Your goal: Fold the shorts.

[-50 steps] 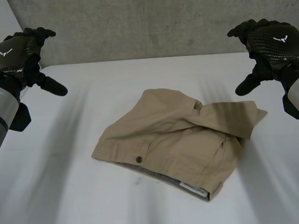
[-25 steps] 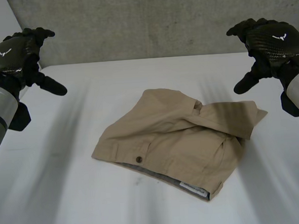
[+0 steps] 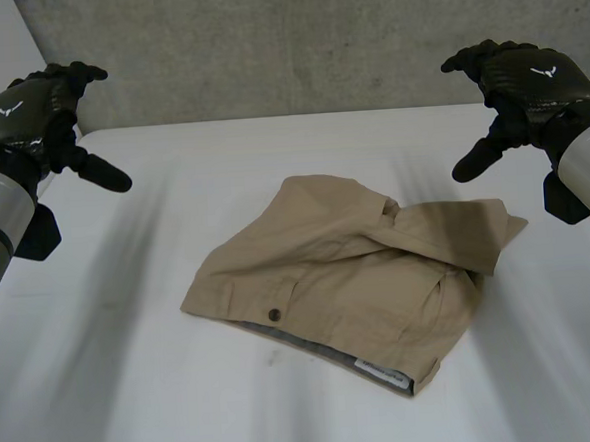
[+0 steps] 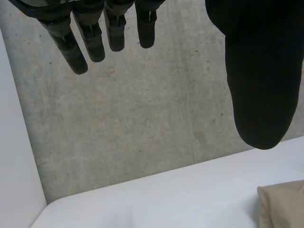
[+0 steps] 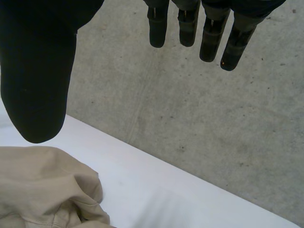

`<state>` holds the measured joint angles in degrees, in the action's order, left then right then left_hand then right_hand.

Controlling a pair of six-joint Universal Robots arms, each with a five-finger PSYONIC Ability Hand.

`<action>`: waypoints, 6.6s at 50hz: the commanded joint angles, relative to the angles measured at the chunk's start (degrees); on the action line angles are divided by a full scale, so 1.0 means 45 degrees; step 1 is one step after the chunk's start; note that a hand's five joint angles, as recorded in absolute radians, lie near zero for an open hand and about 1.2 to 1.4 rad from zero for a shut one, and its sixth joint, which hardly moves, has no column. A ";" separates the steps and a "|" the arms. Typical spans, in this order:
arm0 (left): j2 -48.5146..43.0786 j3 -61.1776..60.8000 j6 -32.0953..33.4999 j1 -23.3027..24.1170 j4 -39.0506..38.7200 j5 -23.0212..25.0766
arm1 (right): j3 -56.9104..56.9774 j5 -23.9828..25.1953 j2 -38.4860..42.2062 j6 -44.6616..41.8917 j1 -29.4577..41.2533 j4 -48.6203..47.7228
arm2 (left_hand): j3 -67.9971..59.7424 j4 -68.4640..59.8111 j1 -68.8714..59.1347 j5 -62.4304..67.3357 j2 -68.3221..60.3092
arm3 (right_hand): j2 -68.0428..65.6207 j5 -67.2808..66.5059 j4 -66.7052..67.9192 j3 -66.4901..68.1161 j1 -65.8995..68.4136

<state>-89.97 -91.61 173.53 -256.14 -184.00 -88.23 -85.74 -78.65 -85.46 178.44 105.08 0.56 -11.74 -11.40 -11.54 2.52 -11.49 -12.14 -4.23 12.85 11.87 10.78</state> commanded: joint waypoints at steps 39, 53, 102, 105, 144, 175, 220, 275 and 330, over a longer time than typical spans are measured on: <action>-0.0183 -0.0091 -0.0183 0.0241 0.0185 0.0075 | 0.0224 -0.0238 0.0416 0.0640 -0.0030 -0.0437 | 0.0386 0.0311 0.0341 -0.0561 0.0331 | 0.0476 0.0941 -0.0634 -0.0416 -0.0173; -0.0202 -0.0110 -0.0183 0.0300 0.0185 0.0075 | 0.0244 -0.0238 0.0396 0.0620 -0.0011 -0.0436 | 0.0339 0.0264 0.0294 -0.0513 0.0284 | 0.0476 0.0941 -0.0634 -0.0416 -0.0173; -0.4457 0.0670 -0.0164 0.1803 -0.0909 0.0173 | 0.0283 -0.0062 0.0455 0.0561 -0.0030 -0.0475 | -0.0409 -0.0484 -0.0454 0.0235 -0.0464 | 0.0476 0.0941 -0.0634 -0.0416 -0.0173; -0.5532 0.1197 -0.0164 0.2232 -0.0889 0.0173 | 0.0283 -0.0062 0.0455 0.0561 -0.0030 -0.0475 | -0.0558 -0.0633 -0.0603 0.0384 -0.0613 | 0.0476 0.0941 -0.0634 -0.0416 -0.0173; -0.8288 0.2858 0.1086 0.2468 0.0165 -0.0062 | 0.0185 -0.0043 0.0553 0.0542 -0.0011 -0.0495 | -0.3733 -0.3809 -0.3778 0.3559 -0.3788 | 0.0476 0.0941 -0.0634 -0.0416 -0.0173; -0.4652 0.9770 0.1164 0.3187 -0.0263 -0.1761 | 0.0517 -0.0004 0.0221 0.0581 -0.0187 -0.0475 | -1.5169 -1.5245 -1.5214 1.4995 -1.5224 | 0.0476 0.0941 -0.0634 -0.0416 -0.0173; -0.5145 0.2646 0.4603 0.4872 -0.2160 -0.1722 | 0.0168 0.0582 0.0103 -0.3578 -0.0734 0.3294 | -0.3024 -0.3099 -0.3068 0.2849 -0.3078 | 0.0476 0.0941 -0.0634 -0.0416 -0.0173; -0.6678 0.2708 0.3801 0.3346 0.0357 -0.1254 | -0.2238 -0.2191 0.1219 -0.7798 0.1298 -0.1338 | -1.5169 -1.5245 -1.5214 1.4995 -1.5224 | -1.5080 -1.4615 1.4921 1.5140 1.5382; -0.5030 0.2236 0.5481 0.2312 -0.1729 -0.0687 | -0.1260 0.0738 0.2330 -0.5200 0.2958 0.4759 | -0.1119 -0.1194 -0.1164 0.0945 -0.1174 | -0.3468 -0.3003 0.3309 0.3528 0.3770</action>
<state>-126.61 -67.16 198.44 -246.32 -191.60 -91.55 -86.18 -77.98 -75.12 159.72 118.46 19.12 -17.18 -16.96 -17.62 6.36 -17.09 -26.34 -16.11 25.97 26.16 22.96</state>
